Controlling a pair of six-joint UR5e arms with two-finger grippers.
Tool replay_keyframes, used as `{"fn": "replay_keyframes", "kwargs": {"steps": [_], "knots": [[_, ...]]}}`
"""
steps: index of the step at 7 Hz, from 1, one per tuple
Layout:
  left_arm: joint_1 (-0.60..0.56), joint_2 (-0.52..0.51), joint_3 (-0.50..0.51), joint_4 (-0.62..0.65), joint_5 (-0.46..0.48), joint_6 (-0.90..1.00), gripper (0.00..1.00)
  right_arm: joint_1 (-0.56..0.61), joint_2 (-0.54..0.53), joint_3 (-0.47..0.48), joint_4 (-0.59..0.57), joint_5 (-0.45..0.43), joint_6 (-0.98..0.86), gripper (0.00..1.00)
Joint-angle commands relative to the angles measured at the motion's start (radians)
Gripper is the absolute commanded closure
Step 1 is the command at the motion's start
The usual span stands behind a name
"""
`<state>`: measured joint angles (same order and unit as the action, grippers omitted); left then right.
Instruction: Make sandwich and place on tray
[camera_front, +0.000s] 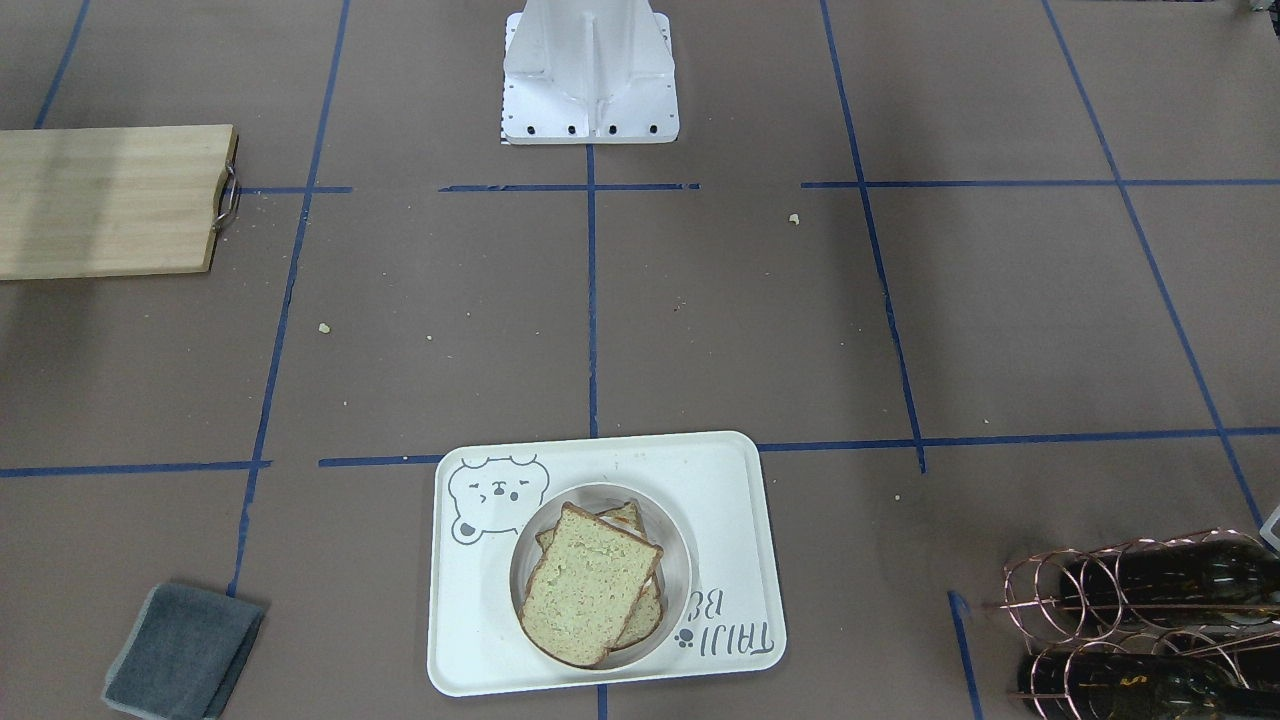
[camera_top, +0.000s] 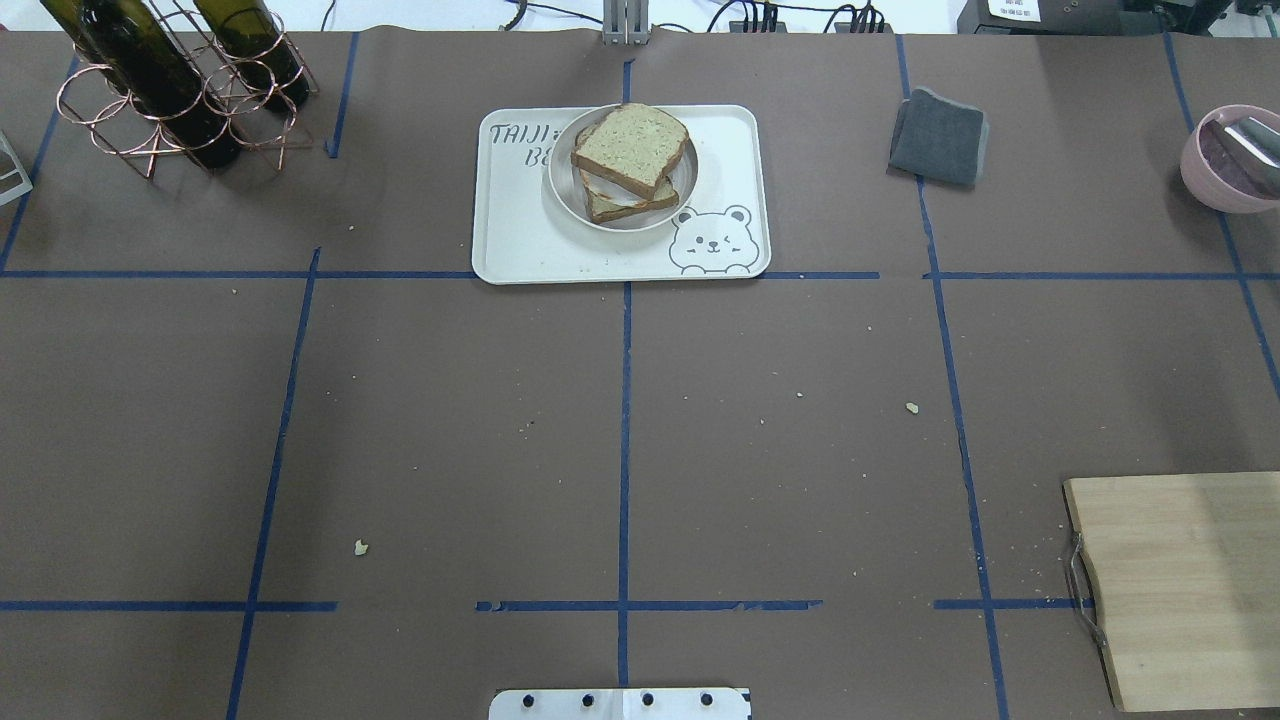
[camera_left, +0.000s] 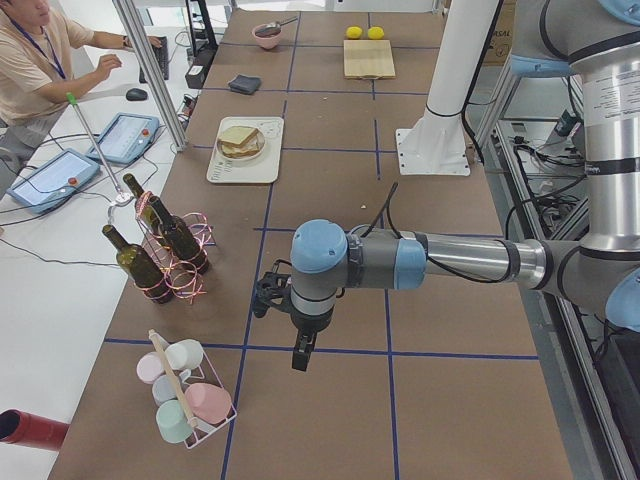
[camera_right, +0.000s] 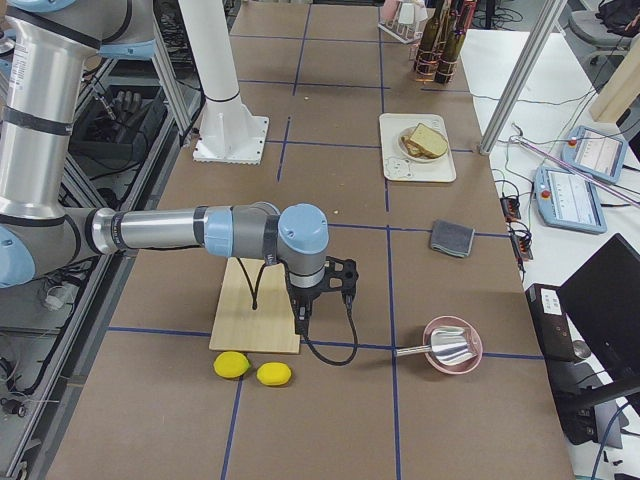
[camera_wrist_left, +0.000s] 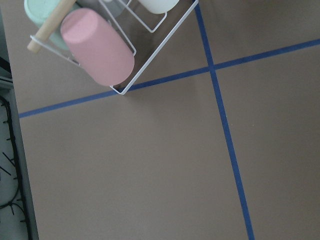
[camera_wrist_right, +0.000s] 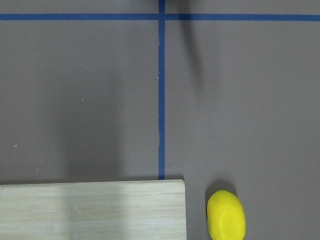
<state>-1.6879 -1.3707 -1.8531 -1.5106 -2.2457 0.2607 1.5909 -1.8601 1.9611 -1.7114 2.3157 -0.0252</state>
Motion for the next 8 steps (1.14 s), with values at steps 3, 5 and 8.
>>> {"fn": "replay_keyframes", "kwargs": {"steps": [3,5,8], "knots": [[0.001,0.012,0.009,0.007,-0.028,0.000,0.00,0.000,-0.002,-0.002,-0.002,-0.001,-0.001,0.00],[0.007,0.013,0.014,0.003,-0.028,0.002,0.00,0.000,-0.005,-0.004,-0.002,-0.001,-0.001,0.00],[0.008,0.013,0.012,0.000,-0.028,0.000,0.00,0.000,-0.005,-0.005,-0.002,-0.001,-0.001,0.00]]}}
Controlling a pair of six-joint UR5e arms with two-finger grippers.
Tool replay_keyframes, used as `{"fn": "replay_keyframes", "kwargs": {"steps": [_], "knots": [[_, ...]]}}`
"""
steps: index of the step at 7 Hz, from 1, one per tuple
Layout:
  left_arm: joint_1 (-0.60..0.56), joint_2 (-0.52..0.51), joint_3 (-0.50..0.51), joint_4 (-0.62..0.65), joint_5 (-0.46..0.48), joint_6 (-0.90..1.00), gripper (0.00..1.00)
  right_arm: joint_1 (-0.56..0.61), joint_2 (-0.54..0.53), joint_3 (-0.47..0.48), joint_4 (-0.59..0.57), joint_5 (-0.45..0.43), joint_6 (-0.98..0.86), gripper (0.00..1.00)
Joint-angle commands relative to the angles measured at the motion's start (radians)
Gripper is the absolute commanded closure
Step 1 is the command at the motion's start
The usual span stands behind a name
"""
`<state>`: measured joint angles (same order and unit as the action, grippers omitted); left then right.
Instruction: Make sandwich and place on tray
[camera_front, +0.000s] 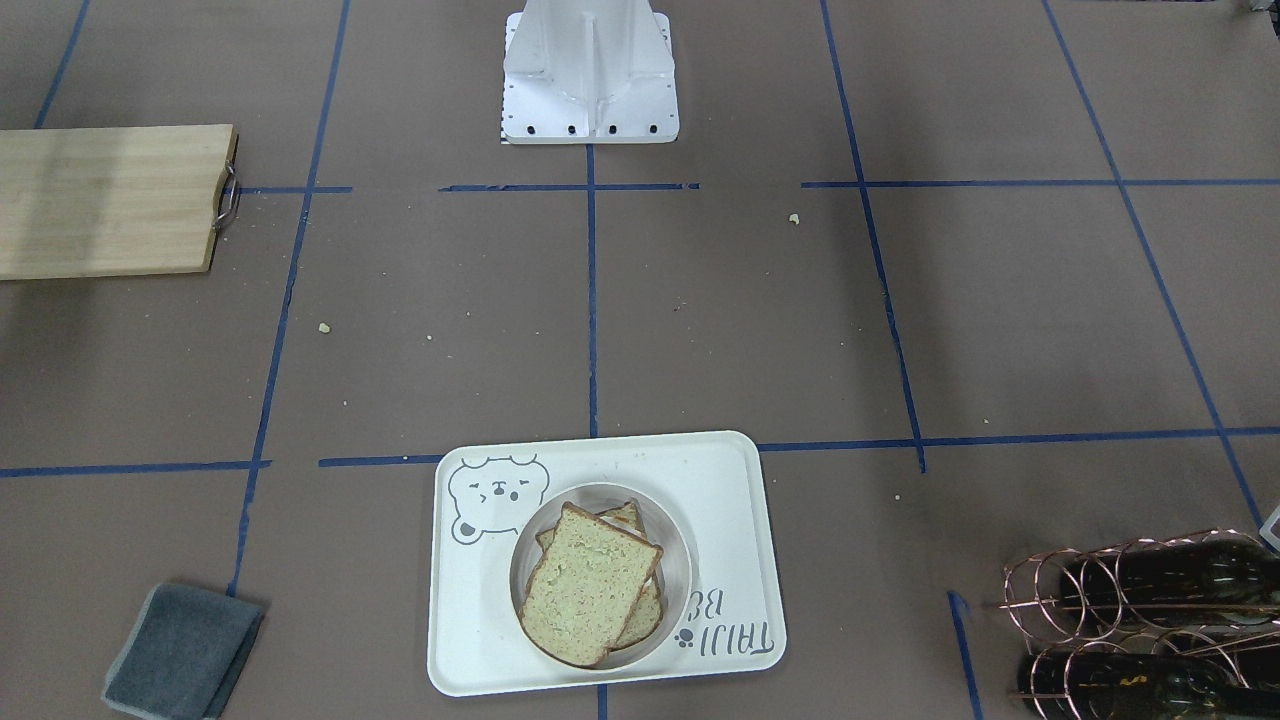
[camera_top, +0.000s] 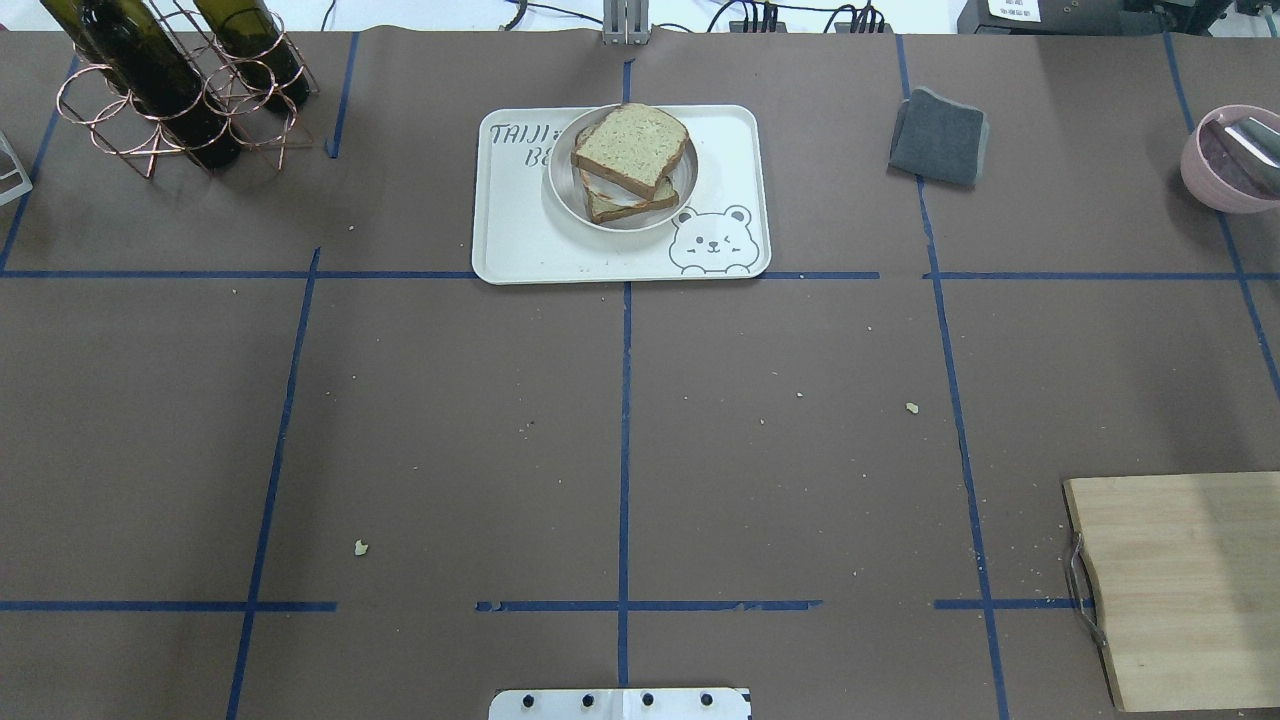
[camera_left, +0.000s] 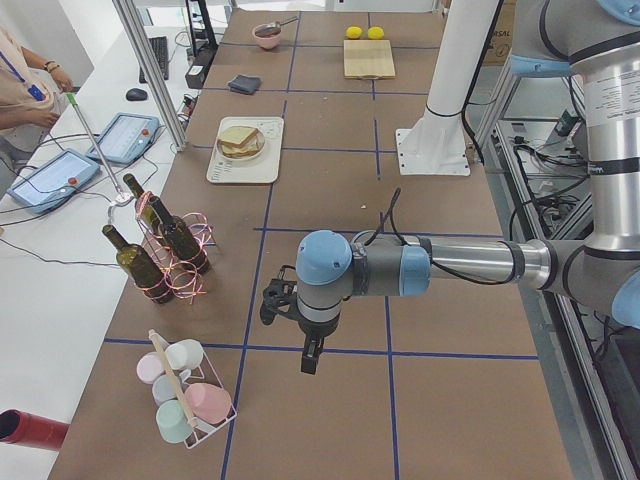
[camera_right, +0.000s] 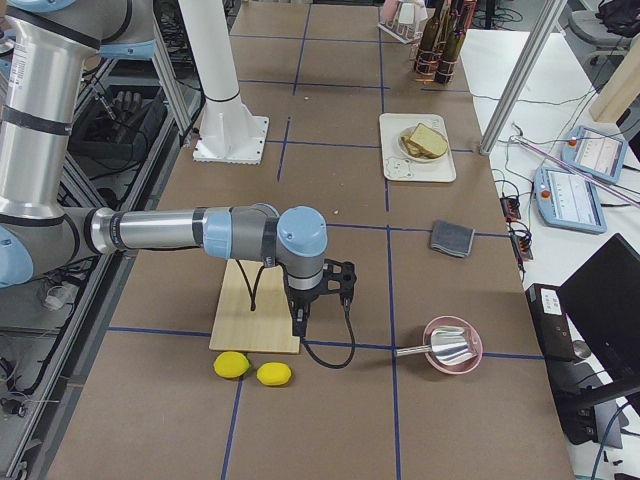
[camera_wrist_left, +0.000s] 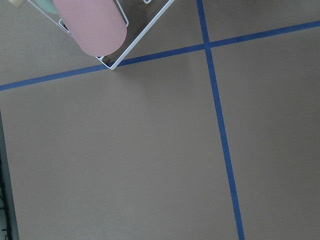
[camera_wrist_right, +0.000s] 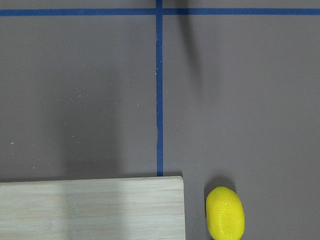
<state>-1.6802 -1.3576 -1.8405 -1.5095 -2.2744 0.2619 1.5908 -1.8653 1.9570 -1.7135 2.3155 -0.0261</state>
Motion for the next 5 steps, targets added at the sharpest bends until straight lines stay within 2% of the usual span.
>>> {"fn": "replay_keyframes", "kwargs": {"steps": [1,5], "knots": [[0.001,0.000,0.000,-0.003,0.001,0.000,0.00,0.000,0.000,-0.006,0.000,-0.001,0.000,0.00],[0.001,0.000,0.000,-0.004,-0.001,0.000,0.00,-0.002,-0.002,-0.013,0.002,-0.001,-0.002,0.00]]}}
